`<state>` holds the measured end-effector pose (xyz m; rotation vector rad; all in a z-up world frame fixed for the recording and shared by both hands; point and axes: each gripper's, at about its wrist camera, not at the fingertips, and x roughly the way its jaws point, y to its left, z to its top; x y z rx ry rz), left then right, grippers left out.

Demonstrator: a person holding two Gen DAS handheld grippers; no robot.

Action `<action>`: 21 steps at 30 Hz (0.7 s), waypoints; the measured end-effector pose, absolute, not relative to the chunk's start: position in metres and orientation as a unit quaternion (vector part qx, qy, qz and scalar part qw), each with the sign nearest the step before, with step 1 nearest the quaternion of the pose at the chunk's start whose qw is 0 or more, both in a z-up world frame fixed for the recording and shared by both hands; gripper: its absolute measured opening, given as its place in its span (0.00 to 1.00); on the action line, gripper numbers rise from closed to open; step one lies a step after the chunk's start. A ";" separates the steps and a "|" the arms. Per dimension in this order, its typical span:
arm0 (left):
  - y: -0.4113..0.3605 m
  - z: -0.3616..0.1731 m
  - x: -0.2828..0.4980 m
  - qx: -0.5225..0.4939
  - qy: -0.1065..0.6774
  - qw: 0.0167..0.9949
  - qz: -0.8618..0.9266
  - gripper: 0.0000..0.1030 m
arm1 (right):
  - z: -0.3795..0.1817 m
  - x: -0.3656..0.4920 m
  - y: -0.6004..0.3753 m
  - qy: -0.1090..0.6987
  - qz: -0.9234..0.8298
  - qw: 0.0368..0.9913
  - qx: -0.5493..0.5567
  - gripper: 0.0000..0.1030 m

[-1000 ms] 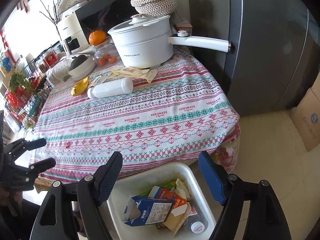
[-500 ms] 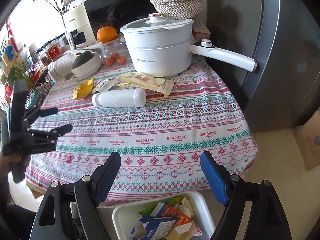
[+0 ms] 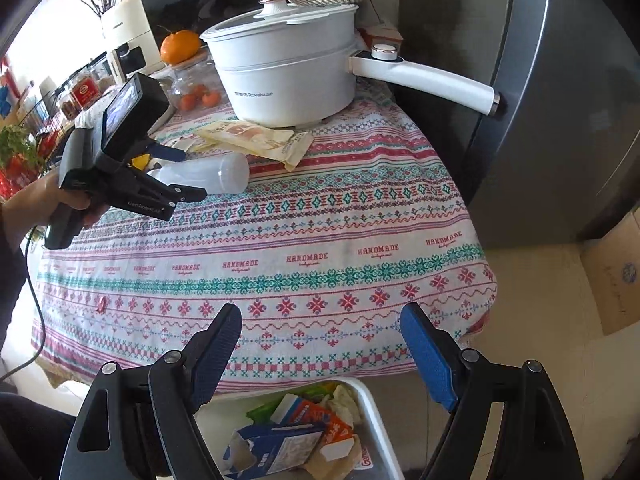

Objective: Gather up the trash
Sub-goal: 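Grasp the white plastic bottle lying on the table with the left gripper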

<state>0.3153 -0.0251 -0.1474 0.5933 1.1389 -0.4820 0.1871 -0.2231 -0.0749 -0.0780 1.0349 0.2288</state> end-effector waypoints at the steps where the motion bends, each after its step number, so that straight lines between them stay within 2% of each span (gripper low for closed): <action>1: -0.026 -0.149 0.315 0.280 0.528 0.771 -0.219 0.78 | -0.076 0.188 -0.227 0.496 0.107 0.861 -0.032 0.81; 3: -0.027 -0.149 0.311 0.278 0.538 0.766 -0.216 0.77 | -0.077 0.190 -0.231 0.499 0.105 0.860 -0.022 0.81; 5: -0.028 -0.150 0.305 0.269 0.551 0.762 -0.206 0.66 | -0.075 0.191 -0.234 0.499 0.104 0.860 -0.011 0.81; 8: -0.028 -0.152 0.290 0.244 0.573 0.758 -0.192 0.59 | -0.071 0.190 -0.235 0.495 0.106 0.862 0.002 0.81; 21: 0.021 -0.129 0.170 0.023 0.603 0.786 -0.136 0.53 | -0.068 0.194 -0.208 0.481 0.099 0.871 -0.017 0.81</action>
